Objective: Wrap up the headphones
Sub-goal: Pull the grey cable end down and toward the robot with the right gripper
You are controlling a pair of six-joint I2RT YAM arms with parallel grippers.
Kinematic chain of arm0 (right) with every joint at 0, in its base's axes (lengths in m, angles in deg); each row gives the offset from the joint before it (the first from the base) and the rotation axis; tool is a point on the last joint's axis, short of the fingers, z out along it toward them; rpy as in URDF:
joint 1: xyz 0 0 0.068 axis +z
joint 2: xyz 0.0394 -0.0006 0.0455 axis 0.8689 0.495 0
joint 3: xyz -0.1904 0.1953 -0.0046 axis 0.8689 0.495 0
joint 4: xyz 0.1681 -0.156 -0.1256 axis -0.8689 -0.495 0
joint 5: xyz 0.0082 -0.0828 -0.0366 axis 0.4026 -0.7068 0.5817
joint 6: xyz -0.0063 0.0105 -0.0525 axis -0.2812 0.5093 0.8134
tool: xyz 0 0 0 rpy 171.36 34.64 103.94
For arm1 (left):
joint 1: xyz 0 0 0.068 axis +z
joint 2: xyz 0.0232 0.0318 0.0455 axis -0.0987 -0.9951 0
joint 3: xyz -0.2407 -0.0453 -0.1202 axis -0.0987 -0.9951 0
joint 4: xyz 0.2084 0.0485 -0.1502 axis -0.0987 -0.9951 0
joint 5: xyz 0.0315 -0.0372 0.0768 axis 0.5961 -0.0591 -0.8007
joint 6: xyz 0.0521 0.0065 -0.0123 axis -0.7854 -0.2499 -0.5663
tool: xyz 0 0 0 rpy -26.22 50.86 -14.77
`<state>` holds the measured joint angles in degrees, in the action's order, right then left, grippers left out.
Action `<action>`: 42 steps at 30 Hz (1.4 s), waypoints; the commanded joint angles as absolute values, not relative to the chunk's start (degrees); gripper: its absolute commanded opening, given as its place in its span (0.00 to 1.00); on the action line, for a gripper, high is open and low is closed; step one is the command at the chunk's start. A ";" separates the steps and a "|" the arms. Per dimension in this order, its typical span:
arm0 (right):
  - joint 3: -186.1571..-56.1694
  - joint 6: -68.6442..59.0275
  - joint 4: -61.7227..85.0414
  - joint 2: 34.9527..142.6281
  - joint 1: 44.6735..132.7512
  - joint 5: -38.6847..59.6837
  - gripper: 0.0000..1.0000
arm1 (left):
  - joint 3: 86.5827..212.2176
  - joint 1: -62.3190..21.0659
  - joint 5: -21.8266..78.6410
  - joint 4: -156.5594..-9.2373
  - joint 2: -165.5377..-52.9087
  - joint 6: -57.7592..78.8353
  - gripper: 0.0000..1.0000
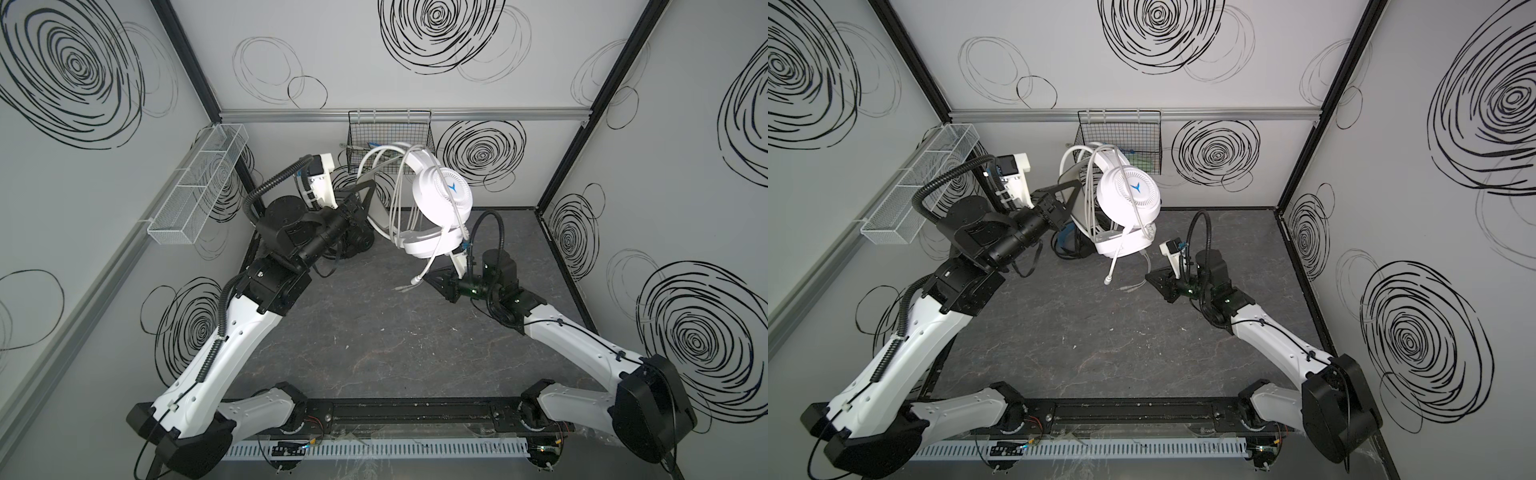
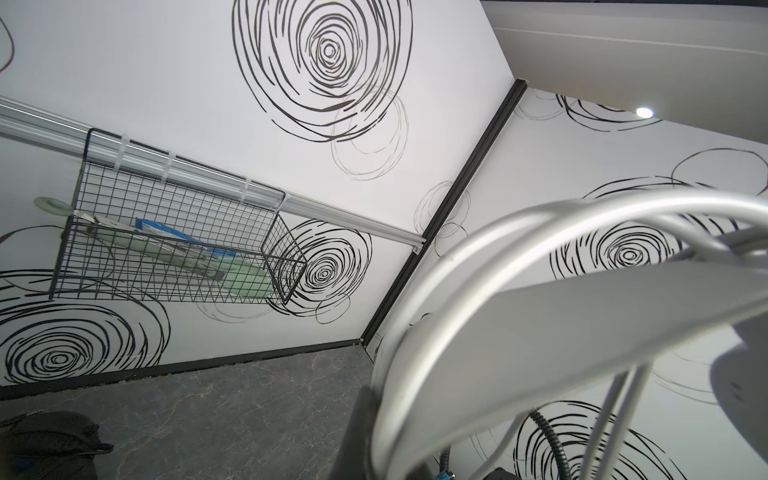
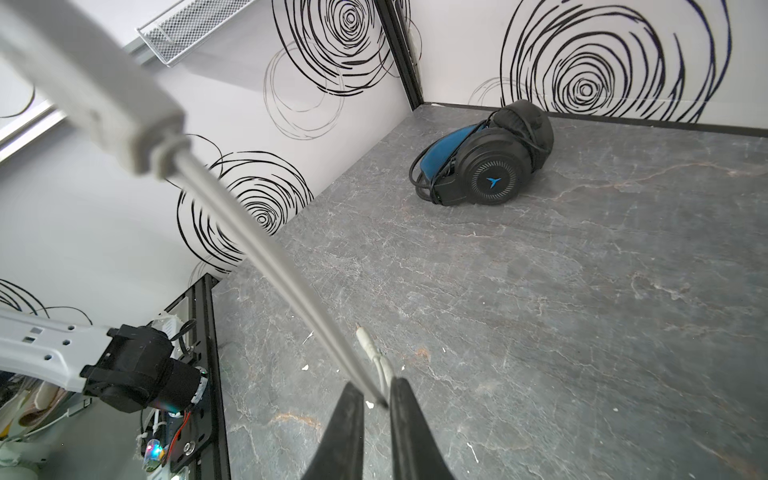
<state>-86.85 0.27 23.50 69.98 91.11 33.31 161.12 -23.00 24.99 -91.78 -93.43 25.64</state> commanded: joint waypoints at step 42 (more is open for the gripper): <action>-89.38 -4.36 33.89 79.21 94.61 35.25 0.39 | 162.66 -21.78 25.87 -85.73 -92.25 31.90 0.00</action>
<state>-87.05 -3.16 30.82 78.07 94.20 35.69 161.12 -22.28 25.54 -91.72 -93.43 29.59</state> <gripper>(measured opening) 0.395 0.068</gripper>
